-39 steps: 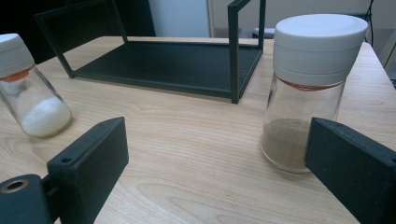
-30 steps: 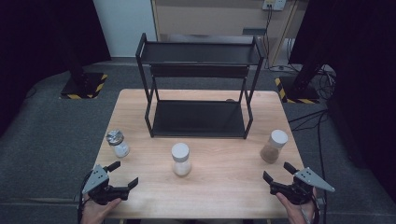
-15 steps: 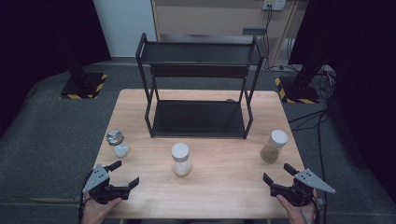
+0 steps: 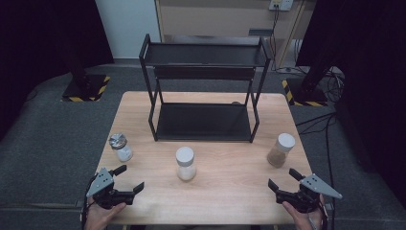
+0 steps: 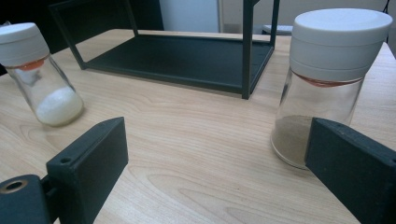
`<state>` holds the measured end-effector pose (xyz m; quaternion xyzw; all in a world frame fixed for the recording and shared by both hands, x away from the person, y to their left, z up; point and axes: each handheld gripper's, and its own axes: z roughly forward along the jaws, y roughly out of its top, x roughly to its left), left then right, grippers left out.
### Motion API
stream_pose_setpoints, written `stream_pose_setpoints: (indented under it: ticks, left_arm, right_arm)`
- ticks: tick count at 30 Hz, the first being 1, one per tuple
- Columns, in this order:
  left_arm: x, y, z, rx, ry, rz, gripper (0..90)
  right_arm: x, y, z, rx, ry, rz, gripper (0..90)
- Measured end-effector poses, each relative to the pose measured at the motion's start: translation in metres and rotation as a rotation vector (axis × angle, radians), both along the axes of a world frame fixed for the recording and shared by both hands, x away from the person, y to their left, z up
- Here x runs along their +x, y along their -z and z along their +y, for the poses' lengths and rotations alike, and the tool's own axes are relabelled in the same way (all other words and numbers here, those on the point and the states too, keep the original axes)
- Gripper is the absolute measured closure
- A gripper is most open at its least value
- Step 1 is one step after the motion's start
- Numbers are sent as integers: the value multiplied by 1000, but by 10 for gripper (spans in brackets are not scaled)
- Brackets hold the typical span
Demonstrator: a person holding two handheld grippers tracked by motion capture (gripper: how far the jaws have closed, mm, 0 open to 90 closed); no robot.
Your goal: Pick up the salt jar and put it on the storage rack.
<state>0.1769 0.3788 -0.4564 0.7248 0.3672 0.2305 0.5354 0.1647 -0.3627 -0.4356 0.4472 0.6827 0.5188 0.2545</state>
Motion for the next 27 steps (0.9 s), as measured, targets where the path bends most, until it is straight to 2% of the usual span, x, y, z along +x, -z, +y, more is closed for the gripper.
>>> stream_pose_setpoints:
  ticks: [8,10,11,18,27]
  left_arm:
    - [-4,-5,0,12,-6,-3,34]
    - [-4,-7,0,-1,-8,2,34]
    - [-6,-13,-2,24,-18,-2,34]
    - [-8,-28,1,40,-21,10,35]
    - [-2,-53,19,79,-40,18,41]
  right_arm:
    - [0,0,0,-4,-7,-6,59]
    - [0,0,0,-6,-6,-2,59]
    - [-1,0,0,-6,-6,-5,59]
    - [0,-1,1,-6,-5,-1,59]
    - [0,0,0,-2,0,-3,59]
